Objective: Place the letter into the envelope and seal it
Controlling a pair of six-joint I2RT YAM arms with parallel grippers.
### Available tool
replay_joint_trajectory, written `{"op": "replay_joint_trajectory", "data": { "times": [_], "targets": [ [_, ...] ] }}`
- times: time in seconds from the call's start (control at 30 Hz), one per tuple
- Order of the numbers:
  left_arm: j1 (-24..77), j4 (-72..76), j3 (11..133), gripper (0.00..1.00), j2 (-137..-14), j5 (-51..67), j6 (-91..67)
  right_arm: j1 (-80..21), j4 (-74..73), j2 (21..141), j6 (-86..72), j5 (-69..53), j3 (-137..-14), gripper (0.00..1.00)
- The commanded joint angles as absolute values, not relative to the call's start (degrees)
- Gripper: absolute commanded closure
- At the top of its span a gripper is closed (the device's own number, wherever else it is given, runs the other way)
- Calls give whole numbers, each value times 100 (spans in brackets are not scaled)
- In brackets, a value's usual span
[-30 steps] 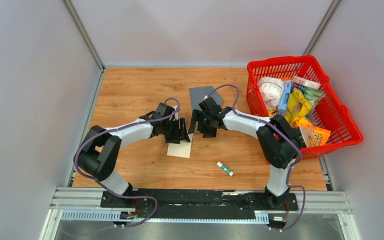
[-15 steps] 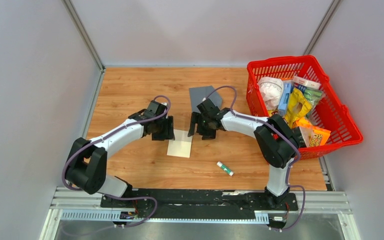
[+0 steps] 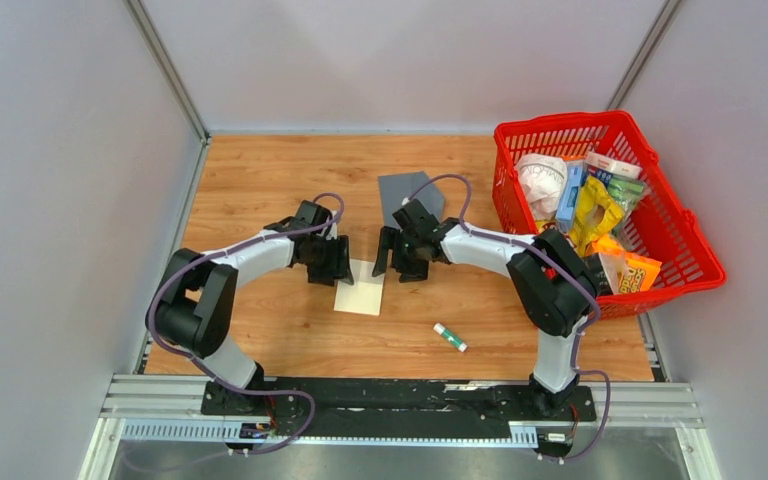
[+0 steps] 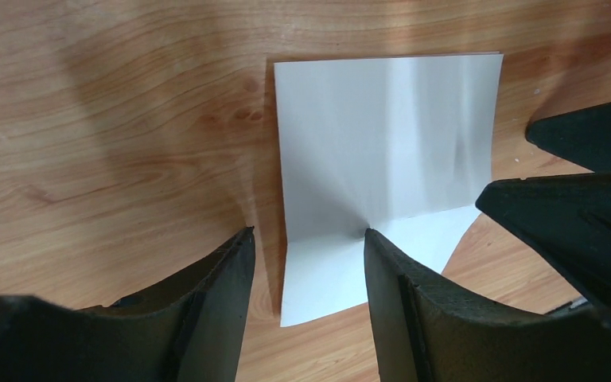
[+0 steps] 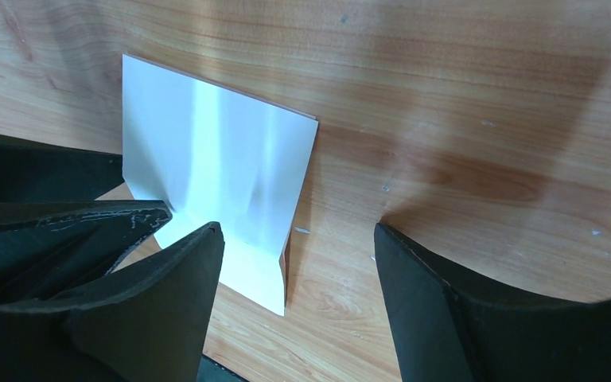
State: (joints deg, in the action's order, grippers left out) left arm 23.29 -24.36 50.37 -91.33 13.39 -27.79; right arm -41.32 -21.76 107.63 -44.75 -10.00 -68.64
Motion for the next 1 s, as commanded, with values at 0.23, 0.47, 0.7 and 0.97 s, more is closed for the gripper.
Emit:
{"op": "replay_joint_trajectory", "data": {
  "times": [0.23, 0.47, 0.7, 0.97],
  "targets": [
    [2268, -1837, 4922, 41, -9132, 2021, -2769, -4175, -1960, 10986, -4597, -1160, -6899, 31],
    [2276, -1662, 4729, 46, -8904, 2329, -2892, -4184, -1977, 11065, -4605, -1169, -6917, 35],
    [2224, -1345, 4150, 42, -8587, 2479, -2865, -4184, -2056, 11153, -4588, -1125, -6943, 38],
    [2180, -863, 3586, 42, -8367, 2530, -3067, -4184, -2109, 11250, -4526, -1143, -6943, 38]
  ]
}}
